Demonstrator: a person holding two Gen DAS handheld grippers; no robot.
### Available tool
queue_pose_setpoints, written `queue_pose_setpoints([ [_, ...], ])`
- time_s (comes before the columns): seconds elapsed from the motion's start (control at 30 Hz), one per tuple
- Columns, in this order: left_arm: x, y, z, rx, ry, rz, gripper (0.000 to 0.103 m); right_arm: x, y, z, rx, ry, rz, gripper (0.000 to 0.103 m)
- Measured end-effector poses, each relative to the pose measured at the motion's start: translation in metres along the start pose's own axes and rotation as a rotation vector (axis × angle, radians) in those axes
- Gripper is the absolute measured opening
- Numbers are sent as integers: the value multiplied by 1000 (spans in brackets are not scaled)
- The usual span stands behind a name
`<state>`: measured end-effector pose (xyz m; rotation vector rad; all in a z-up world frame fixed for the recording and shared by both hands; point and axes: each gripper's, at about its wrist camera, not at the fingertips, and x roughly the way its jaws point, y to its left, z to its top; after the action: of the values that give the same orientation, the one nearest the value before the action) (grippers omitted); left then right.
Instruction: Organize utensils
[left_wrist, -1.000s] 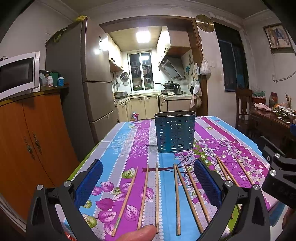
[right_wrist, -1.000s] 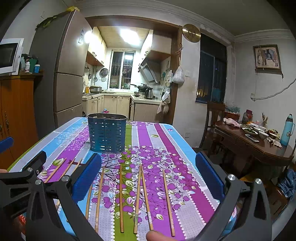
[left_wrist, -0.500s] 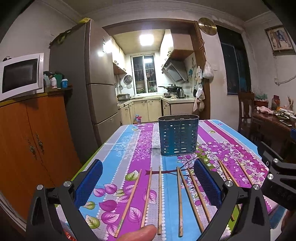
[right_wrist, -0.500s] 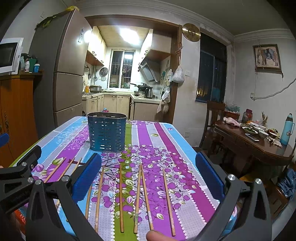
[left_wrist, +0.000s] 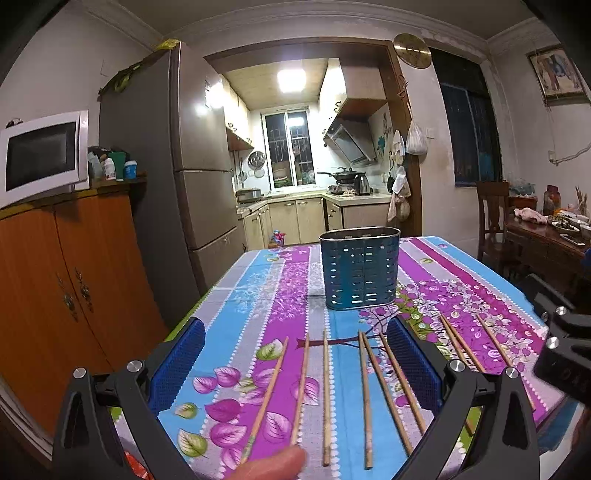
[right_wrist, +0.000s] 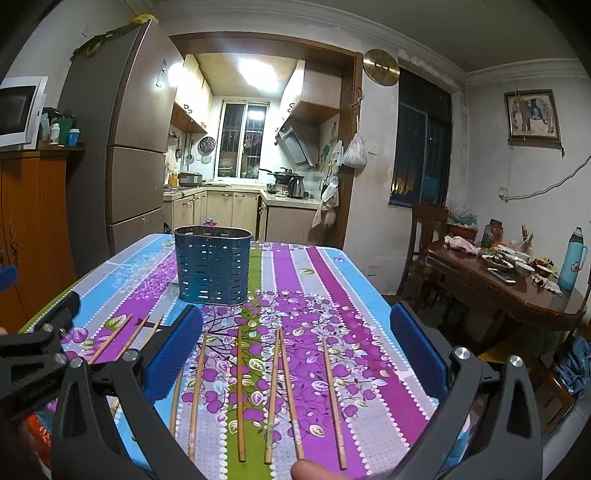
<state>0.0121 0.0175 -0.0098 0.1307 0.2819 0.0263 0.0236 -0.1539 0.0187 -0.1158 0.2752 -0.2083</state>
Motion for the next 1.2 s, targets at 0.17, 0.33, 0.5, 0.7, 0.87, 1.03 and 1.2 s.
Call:
queue_pose_setpoints([
  [0.17, 2, 57, -8, -60, 46, -29, 98, -4, -18, -12, -29, -1, -22, 98],
  [0.33, 5, 108, -33, -143, 170, -72, 98, 2, -43, -42, -44, 77, -45, 98],
  [0.5, 0, 119, -70, -117, 243, -109, 98, 0, -57, -61, -23, 145, -16, 98],
  [0.7, -2, 101, -100, -4, 278, -172, 88, 1, -60, -81, 26, 257, 90, 98],
  [0.87, 17, 82, -120, 91, 348, -159, 50, 1, -61, -93, 49, 314, 114, 98],
  [1.03, 39, 78, -133, 68, 387, -198, 27, -2, -64, -97, 55, 324, 102, 98],
  [1.2, 46, 81, -138, 35, 382, -224, 18, 2, -58, -106, 20, 363, 144, 98],
])
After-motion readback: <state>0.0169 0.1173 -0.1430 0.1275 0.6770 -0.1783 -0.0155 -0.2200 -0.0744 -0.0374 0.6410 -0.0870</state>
